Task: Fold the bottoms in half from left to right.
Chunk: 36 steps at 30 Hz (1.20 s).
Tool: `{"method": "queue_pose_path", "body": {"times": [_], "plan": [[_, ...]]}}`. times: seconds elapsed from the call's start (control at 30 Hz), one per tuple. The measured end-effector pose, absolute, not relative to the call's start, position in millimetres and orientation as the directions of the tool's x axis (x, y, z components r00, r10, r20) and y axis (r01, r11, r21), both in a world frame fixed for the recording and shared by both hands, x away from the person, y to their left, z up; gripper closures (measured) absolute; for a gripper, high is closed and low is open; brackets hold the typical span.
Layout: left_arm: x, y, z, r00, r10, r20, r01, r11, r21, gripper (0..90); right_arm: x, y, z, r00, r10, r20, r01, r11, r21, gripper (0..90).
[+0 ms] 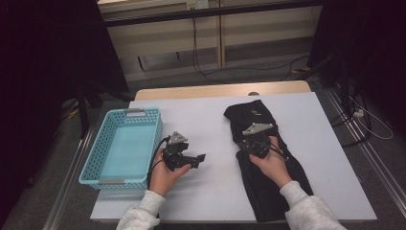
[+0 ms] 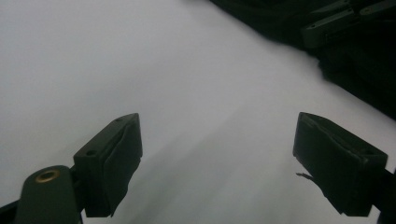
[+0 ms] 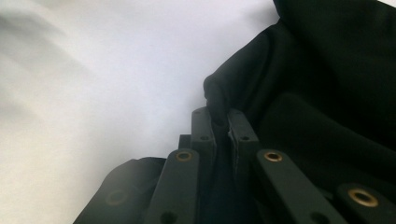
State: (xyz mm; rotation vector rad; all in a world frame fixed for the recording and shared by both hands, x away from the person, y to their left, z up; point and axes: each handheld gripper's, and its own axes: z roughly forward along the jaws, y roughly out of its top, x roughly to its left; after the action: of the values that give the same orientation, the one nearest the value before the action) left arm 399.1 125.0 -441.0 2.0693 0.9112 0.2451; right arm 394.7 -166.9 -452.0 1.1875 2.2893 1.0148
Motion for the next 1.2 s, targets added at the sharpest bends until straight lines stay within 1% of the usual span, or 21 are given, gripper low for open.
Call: {"method": "queue_pose_path", "body": {"times": [0.53,0.63,0.87,1.03,1.13,1.2], "plan": [[399,124,-442,0.717,0.681,-0.147,0.520,-0.382,0.764,15.5,376,-135,-450,-0.702,0.713,-0.001,0.487,0.480,0.730,84.2],[400,126,-441,0.716,0.682,-0.145,0.520,-0.384,0.763,15.5,373,-130,-449,-0.716,0.698,0.017,0.483,0.478,0.734,84.3],[401,126,-440,0.703,0.695,-0.150,0.524,-0.364,0.770,14.2,364,-116,-450,-0.777,0.627,0.056,0.461,0.506,0.729,83.7],[401,127,-440,0.703,0.695,-0.153,0.527,-0.364,0.768,14.2,360,-109,-448,-0.800,0.596,0.068,0.452,0.524,0.722,83.5],[403,129,-439,0.702,0.696,-0.151,0.525,-0.363,0.770,13.9,359,-107,-450,-0.796,0.601,0.073,0.460,0.522,0.718,78.8],[403,129,-439,0.699,0.698,-0.152,0.528,-0.361,0.769,13.9,359,-108,-451,-0.798,0.597,0.087,0.467,0.520,0.715,73.6]]}}
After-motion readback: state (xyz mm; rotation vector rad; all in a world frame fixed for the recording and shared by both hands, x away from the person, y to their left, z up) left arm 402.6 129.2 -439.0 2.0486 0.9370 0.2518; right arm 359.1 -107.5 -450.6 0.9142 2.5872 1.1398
